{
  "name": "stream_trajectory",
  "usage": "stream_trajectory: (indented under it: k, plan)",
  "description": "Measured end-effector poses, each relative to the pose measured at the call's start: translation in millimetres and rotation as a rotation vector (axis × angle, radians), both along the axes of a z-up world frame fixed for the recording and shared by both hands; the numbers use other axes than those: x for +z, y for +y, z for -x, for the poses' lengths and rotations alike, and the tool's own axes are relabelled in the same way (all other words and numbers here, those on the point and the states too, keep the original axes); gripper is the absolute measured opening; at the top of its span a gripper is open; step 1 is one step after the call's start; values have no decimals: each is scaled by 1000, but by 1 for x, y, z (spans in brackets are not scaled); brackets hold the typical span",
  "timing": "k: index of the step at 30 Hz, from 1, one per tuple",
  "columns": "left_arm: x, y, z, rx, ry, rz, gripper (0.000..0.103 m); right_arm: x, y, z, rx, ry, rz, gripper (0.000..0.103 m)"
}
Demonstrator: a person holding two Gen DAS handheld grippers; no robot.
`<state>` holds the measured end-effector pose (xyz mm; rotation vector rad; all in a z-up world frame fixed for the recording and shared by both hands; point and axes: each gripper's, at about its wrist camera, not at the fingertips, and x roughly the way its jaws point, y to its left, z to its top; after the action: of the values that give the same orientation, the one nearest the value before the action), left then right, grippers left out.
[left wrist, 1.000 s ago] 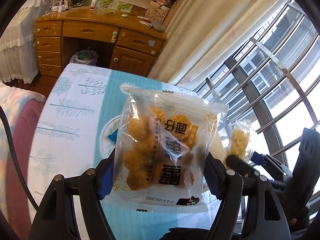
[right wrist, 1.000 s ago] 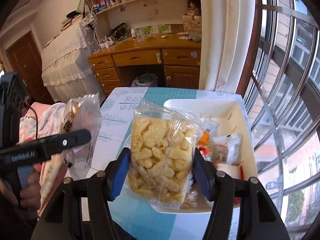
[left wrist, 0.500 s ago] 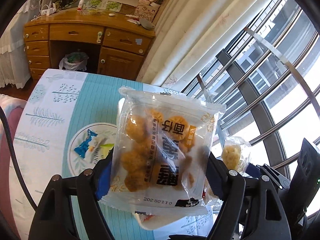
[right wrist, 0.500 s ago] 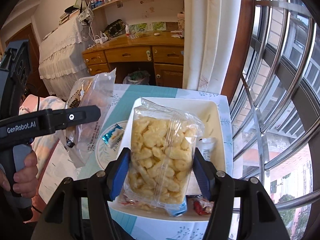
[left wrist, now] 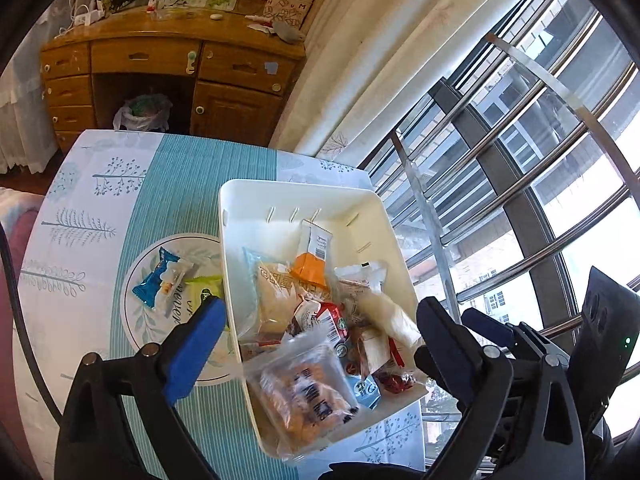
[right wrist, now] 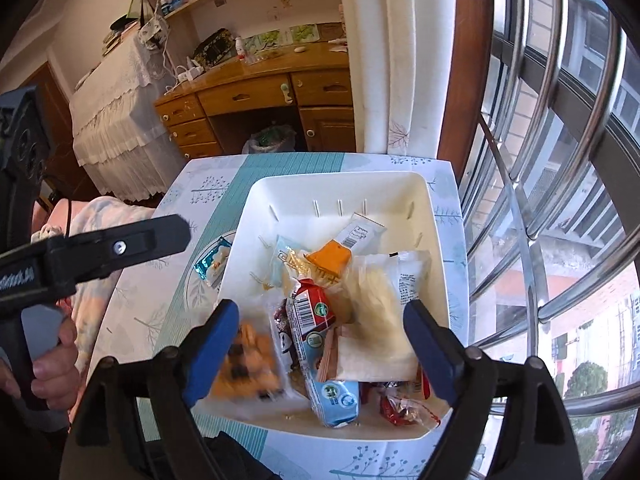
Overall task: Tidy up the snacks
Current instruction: 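Lower both packs into the white box and open both tools, then withdraw both tools from the box toward the blue wrapper and yellow-green pack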
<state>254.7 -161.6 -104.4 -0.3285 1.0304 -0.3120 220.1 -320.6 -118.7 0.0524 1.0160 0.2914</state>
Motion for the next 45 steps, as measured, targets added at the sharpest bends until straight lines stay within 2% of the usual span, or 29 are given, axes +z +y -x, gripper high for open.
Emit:
stream_trajectory:
  k: [9, 18, 26, 35, 45]
  plan:
    - [7, 29, 20, 66, -7, 13, 96, 0, 11, 9, -8, 14, -47, 85]
    - [20, 77, 52, 90, -33, -5, 96, 10, 43, 23, -26, -25, -93, 85]
    - [33, 129, 76, 56, -37, -43, 96, 15, 88, 37, -75, -26, -148, 85]
    - [44, 199, 97, 21, -44, -146, 96, 15, 149, 54, -128, -16, -214, 85]
    - [44, 261, 96, -54, -62, -193, 96, 2, 205, 68, -231, 4, -245, 85]
